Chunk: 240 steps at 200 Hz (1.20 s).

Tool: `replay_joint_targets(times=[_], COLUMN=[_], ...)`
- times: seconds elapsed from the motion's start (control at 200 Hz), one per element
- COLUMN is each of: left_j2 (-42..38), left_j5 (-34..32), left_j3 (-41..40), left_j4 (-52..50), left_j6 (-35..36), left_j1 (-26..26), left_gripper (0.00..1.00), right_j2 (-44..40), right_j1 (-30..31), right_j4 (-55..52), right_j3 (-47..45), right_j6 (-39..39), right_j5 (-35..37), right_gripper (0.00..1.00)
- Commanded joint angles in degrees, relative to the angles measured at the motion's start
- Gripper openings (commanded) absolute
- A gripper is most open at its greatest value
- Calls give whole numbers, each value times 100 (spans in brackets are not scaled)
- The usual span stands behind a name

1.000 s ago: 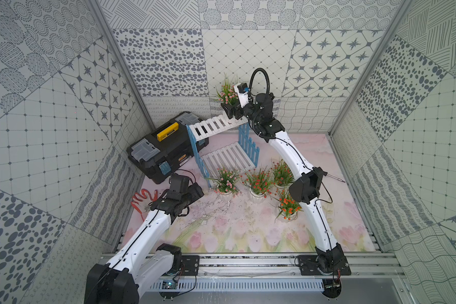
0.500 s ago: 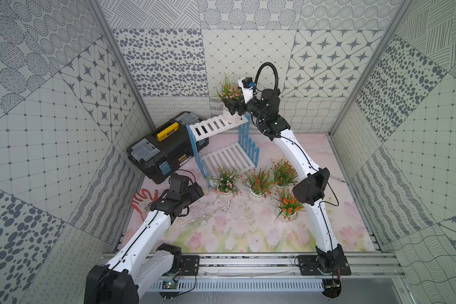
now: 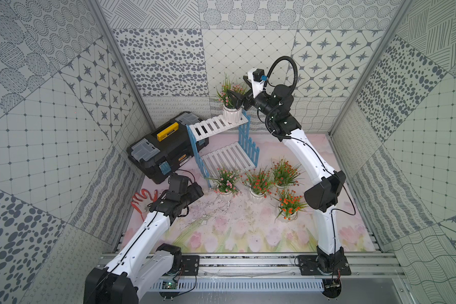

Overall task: Place the baby's breath potted plants on the rack by color
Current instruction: Place the baby's breath potted plant on the rack, then pick up the baby's breath potted plant from the center of the board.

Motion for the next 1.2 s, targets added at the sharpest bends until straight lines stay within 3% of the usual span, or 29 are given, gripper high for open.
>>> replay_joint_targets(times=[0.0,0.105,0.345,0.47,0.71,0.92,1.196], left_j2=[-71,-132,-148,-120,-77,-188,-495], left_j5=[-85,-81,-72,-46,-72,-177,-256], left_j3=[10,-7,-133,-213,-244,-179,-353], left_j4=[145,156,157,201,214,53,-31], left_j6=[88,79,95,71,-106,-187,-333], left_j1=[0,0,-1,1,-2,-8,-21], left_gripper=[89,89,89,88,88,87,87], right_j2=[-814,-1866,-5225,-6079,-5792,-5410,-4012], right_j1=[-25,54,764,1470,2570,3521,4179], right_j4=[-383,-1390,-914,-1068,-1424,-677,688], right_j3=[-466,-1785,-6532,-7653,-8326,-9060,-9183], right_j6=[56,220,931,1015,1906,2955,3382], right_j5=[409,694,1215,1509,1848,3017,3908], right_gripper=[98,98,98,98,98,98,98])
